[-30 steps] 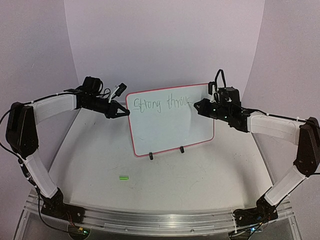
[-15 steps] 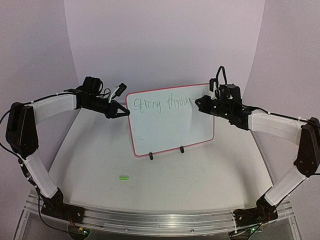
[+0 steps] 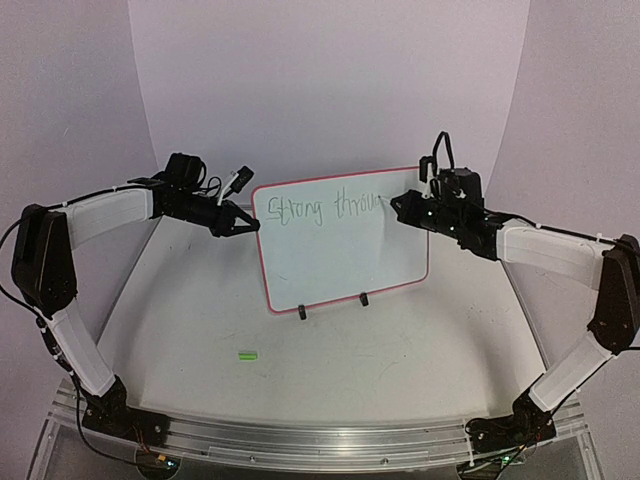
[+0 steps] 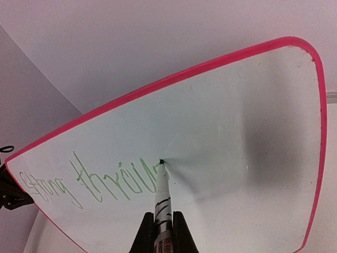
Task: Write a sentence on the whiteboard
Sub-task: Write a sentence at the center of the board.
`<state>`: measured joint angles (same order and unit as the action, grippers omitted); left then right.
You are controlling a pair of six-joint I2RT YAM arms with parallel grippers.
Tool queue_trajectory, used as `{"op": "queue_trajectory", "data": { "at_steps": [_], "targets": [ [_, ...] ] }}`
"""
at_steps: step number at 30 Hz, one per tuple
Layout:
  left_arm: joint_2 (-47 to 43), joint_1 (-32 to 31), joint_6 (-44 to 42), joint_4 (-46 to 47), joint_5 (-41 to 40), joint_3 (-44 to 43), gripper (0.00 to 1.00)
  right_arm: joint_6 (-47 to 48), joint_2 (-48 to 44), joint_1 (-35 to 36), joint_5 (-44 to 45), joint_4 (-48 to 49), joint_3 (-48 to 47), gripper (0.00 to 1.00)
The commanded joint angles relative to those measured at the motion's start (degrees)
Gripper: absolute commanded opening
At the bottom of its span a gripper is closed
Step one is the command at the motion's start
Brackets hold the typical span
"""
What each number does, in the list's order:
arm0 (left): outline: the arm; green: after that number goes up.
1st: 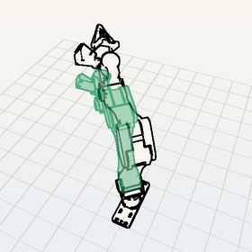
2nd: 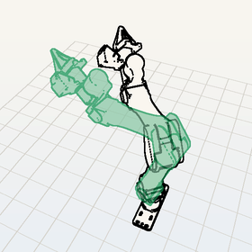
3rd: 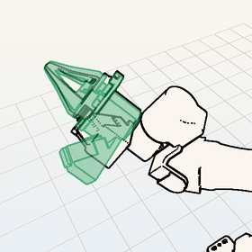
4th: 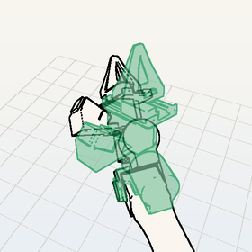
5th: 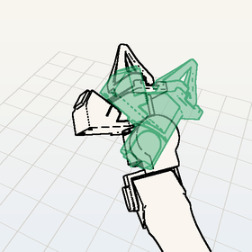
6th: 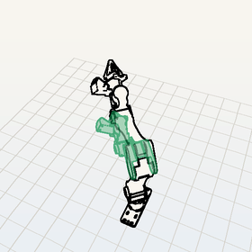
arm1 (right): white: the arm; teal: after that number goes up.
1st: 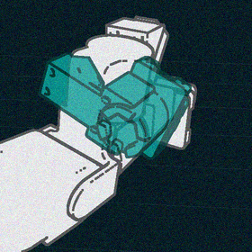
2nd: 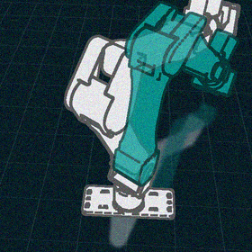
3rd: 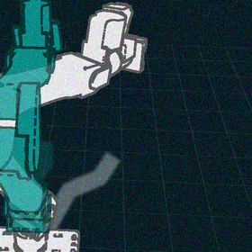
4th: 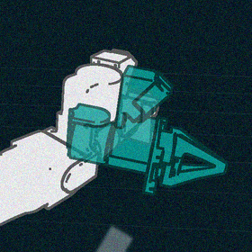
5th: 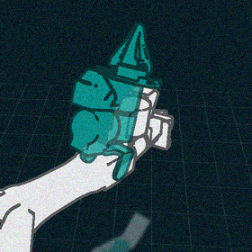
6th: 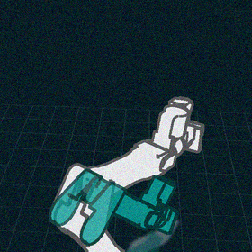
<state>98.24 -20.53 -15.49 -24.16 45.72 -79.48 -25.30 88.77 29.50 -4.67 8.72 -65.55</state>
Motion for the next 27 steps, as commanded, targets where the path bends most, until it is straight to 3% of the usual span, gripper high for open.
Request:
{"op": "queue_trajectory", "data": {
  "at_steps": [1,12,27],
  "targets": [
    [-0.03,-1.09,-4.67,-5.28,-4.15,0.38,0.0,-0.27,-0.85,-0.3,1.28,0.48,2.21,0.0],
    [-0.05,-1.11,-4.68,-5.36,-4.06,0.38,0.0,-1.94,-1.51,-0.26,-0.93,0.5,6.5,0.0],
    [0.07,-1.17,-4.66,-5.24,-4.15,0.38,0.0,-3.0,-2.24,-0.05,-5.45,1.47,4.35,0.0]
  ]
}}
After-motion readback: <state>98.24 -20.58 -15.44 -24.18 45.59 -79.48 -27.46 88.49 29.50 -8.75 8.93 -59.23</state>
